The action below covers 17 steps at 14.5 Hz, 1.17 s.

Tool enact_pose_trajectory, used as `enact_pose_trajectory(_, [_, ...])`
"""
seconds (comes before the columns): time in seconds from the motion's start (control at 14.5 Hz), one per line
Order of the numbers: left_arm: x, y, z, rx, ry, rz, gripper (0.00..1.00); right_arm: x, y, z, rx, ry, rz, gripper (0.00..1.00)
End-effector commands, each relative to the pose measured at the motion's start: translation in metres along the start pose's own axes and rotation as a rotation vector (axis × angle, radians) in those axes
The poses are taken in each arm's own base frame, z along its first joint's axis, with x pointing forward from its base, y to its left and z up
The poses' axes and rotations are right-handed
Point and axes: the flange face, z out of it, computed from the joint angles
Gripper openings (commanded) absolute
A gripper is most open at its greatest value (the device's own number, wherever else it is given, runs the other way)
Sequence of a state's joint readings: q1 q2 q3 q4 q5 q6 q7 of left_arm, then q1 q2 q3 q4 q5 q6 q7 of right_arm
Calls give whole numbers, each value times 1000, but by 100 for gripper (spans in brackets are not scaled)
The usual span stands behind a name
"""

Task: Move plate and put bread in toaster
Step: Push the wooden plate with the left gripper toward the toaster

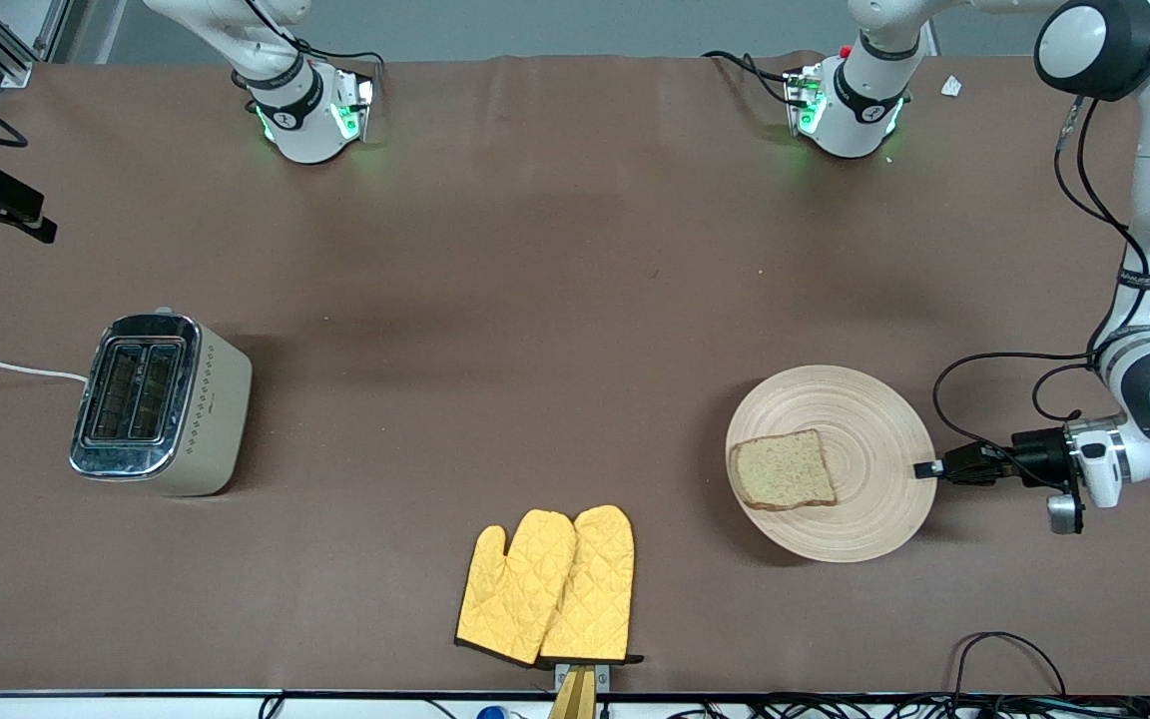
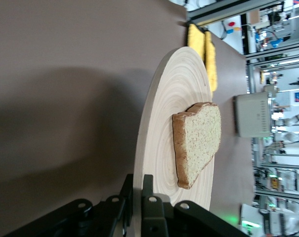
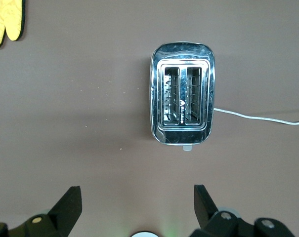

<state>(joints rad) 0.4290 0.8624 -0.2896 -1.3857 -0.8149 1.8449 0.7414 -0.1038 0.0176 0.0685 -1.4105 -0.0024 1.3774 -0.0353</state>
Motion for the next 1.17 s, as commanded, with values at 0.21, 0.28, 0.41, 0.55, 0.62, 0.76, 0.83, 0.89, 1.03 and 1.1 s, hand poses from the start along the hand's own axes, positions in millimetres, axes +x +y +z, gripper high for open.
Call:
enact_pose_trajectory(0.21, [22, 90, 79, -53, -91, 6, 1, -1, -6, 1, 5, -6, -9, 100])
enact_pose_trajectory(0.28, [23, 103, 98, -52, -110, 19, 1, 0, -4, 1, 3, 2, -5, 100])
enact_pose_trajectory(0.41, [22, 126, 140, -55, -157, 13, 3, 0, -3, 1, 3, 5, -4, 100])
enact_pose_trajectory(0.55, [18, 146, 181, -50, -193, 17, 3, 0, -2, 1, 3, 2, -4, 100])
enact_pose_trajectory(0.62, [15, 154, 205, -47, -205, 20, 3, 0, -1, 1, 4, 3, -1, 100])
enact_pose_trajectory(0.76, [2, 158, 251, -42, -213, 8, 3, 1, -2, 1, 5, 5, -3, 100])
enact_pose_trajectory(0.83, [-3, 157, 266, -42, -196, -12, 3, 1, -3, 1, 5, 5, -4, 100])
enact_pose_trajectory(0.89, [-8, 162, 283, -46, -185, -23, 3, 1, -2, 0, 5, 6, -4, 100])
enact_pose_trajectory(1.03, [-19, 169, 322, -42, -190, -21, 3, 1, -2, 1, 5, 5, -3, 100])
enact_pose_trajectory(1.1, [-26, 166, 337, -37, -199, -27, 4, 1, -2, 1, 5, 5, -4, 100])
